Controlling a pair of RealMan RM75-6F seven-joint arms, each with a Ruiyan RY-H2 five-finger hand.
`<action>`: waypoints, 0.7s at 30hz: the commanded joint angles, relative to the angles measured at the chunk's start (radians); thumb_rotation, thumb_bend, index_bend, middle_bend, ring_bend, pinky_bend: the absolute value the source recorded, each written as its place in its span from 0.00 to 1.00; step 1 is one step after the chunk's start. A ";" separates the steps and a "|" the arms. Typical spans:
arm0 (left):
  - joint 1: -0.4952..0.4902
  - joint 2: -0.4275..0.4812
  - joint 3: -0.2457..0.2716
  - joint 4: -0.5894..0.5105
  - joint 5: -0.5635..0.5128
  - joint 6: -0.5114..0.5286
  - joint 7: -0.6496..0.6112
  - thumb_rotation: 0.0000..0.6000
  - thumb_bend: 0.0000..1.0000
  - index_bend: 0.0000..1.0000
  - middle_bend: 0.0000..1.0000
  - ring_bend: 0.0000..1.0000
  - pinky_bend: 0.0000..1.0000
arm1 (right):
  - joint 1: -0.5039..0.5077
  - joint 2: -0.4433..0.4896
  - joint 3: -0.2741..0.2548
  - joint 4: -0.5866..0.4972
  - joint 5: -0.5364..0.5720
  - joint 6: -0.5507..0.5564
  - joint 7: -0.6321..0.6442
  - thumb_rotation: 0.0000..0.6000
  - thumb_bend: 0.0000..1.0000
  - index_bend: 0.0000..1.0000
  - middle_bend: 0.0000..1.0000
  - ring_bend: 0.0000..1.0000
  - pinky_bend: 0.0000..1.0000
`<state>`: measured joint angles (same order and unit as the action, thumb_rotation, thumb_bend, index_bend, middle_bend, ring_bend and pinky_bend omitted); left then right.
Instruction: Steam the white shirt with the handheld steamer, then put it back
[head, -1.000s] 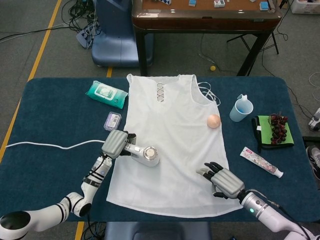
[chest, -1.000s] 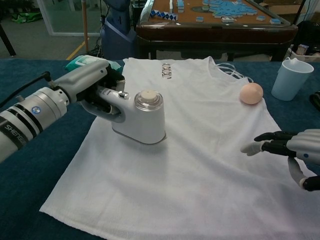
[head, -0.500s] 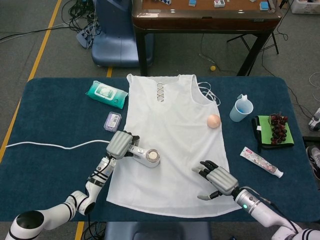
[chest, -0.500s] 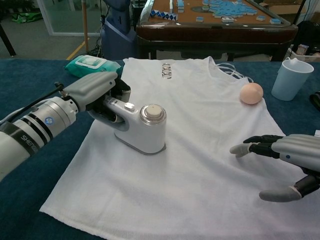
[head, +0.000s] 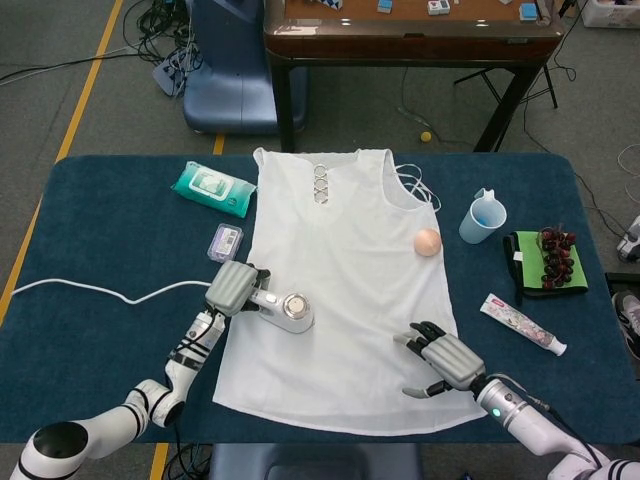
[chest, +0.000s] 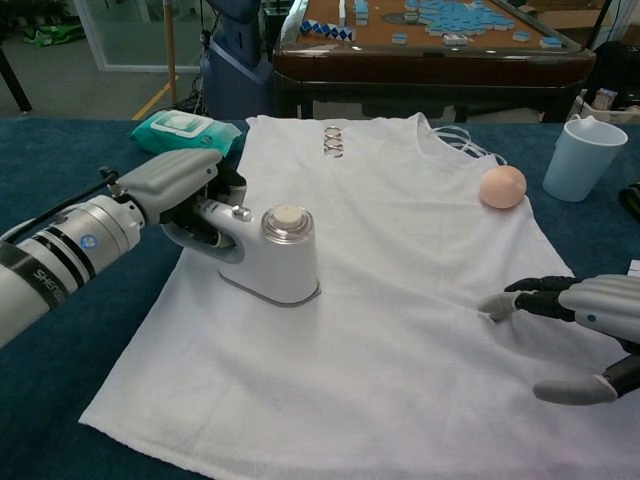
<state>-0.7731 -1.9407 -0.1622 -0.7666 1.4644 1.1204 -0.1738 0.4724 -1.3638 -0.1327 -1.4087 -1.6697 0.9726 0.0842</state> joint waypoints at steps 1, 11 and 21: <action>0.005 0.006 0.004 0.010 -0.001 0.001 -0.006 1.00 0.22 0.94 0.79 0.64 0.60 | -0.002 0.002 -0.002 -0.002 0.003 0.004 -0.002 0.35 0.04 0.00 0.16 0.01 0.04; 0.030 0.047 0.013 0.026 -0.008 0.008 -0.024 1.00 0.22 0.94 0.79 0.64 0.60 | -0.007 0.015 -0.008 -0.017 0.006 0.022 -0.015 0.35 0.04 0.00 0.16 0.01 0.04; 0.053 0.116 -0.022 -0.090 -0.054 0.002 -0.049 1.00 0.22 0.94 0.79 0.64 0.60 | -0.010 0.022 -0.012 -0.033 0.005 0.037 -0.022 0.35 0.04 0.00 0.16 0.01 0.04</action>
<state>-0.7234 -1.8462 -0.1685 -0.8099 1.4262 1.1261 -0.2168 0.4624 -1.3422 -0.1442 -1.4417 -1.6645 1.0091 0.0625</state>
